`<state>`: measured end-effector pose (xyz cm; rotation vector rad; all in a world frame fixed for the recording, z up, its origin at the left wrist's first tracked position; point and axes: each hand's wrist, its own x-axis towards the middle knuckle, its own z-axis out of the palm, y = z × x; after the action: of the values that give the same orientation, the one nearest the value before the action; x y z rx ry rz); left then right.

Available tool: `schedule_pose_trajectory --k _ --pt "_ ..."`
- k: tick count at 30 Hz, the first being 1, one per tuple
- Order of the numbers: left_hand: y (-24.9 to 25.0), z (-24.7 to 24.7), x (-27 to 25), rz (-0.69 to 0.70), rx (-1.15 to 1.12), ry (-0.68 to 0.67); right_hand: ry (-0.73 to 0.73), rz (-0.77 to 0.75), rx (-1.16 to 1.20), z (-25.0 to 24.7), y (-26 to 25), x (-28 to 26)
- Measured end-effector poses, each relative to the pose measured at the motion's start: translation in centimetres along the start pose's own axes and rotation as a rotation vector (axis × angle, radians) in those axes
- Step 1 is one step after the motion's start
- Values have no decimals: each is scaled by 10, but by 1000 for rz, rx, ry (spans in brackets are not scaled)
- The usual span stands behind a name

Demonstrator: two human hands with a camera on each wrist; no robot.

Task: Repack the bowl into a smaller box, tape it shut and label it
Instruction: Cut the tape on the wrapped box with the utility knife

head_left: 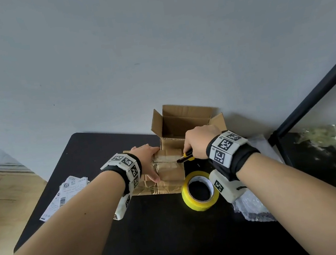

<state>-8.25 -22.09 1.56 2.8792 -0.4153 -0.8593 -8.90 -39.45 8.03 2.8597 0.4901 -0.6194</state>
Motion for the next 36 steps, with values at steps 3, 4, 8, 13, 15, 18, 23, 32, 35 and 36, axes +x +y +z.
schedule_pose_trajectory --k 3,4,8,13,15,18,23,32,35,36 --pt "-2 2 0 -1 -7 19 -35 15 41 4 10 -4" --pt "-2 2 0 -2 -6 19 -48 19 62 7 15 -6" --pt "3 -1 4 18 -4 -29 -57 50 252 18 30 -14" --pt "28 -1 2 83 44 -37 -32 159 526 34 40 -18" --pt "36 5 6 119 66 -1 -25 196 626 42 43 -18" --pt "39 11 11 109 80 19 -13 218 721 49 45 -18" --pt "36 14 8 80 100 84 -16 217 825 50 37 -14" --pt "11 17 2 44 3 105 41 173 849 49 11 0" --pt "10 14 3 38 -13 78 33 173 846 48 4 3" --pt "10 13 3 33 -21 66 34 179 845 48 3 3"
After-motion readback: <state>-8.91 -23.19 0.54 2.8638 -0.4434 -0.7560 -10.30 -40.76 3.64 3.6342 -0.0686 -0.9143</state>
